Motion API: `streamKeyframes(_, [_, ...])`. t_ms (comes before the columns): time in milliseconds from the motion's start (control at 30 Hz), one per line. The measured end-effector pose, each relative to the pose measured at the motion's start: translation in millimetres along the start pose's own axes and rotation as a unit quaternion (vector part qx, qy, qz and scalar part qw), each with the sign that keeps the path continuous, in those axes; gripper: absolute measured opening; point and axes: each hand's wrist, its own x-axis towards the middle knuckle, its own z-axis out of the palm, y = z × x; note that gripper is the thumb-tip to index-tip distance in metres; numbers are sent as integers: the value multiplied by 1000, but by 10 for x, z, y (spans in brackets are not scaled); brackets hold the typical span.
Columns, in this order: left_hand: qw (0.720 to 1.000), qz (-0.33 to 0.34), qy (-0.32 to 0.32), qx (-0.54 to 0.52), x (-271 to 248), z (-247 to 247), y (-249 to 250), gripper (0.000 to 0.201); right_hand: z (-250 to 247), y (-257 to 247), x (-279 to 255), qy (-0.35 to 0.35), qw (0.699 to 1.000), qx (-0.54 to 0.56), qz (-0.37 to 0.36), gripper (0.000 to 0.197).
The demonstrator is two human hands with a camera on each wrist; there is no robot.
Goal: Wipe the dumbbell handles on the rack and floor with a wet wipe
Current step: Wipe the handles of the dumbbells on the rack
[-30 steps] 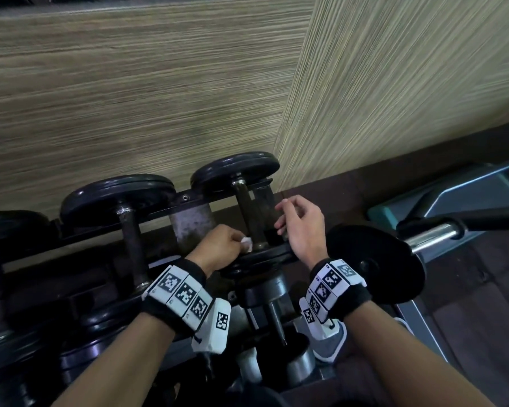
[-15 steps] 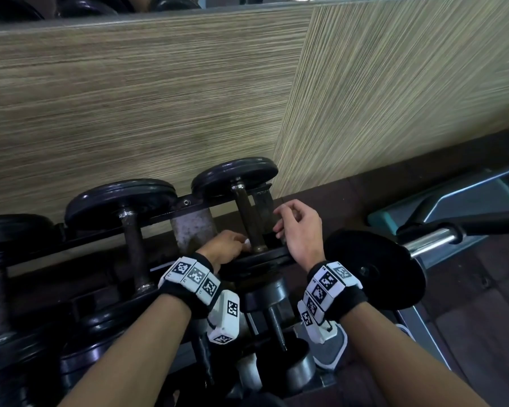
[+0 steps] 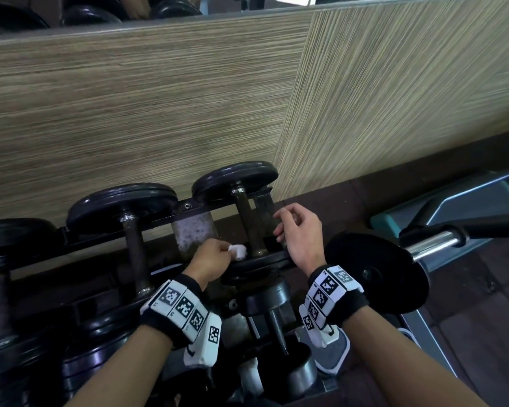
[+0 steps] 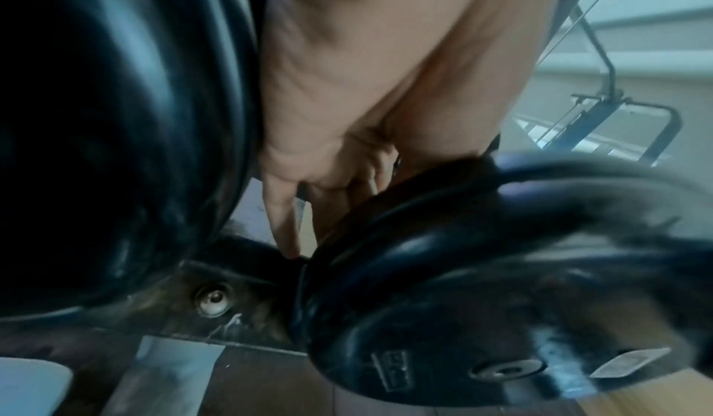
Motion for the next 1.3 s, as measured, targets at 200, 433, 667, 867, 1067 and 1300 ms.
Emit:
streamKeyframes(200, [996,-22,-77,-47,187,113,143,15,-2,12,4,0,1000,9,-3,22])
streamKeyframes(433, [997,25,-39,-61,62,102,88,29,-14,30,15,4,1000,16,-9,21])
streamKeyframes(667, [977,158,-12,143,-146,8,243,18,-16,48,20,-21,999,-15,-28,19])
streamKeyframes(867, [971,185,83,-128,-281,150,148,14,-165,-30,179,-304,941,-142,-49,21])
streamKeyframes(1067, [951,168,182,-184,-278,342,97,14,-249,-156,340,-403,897,-166,-77,25])
streamKeyframes(1300, [964,112,229,-80,-202,491,111,35,17,-196,742,-305,936,-173,-40,24])
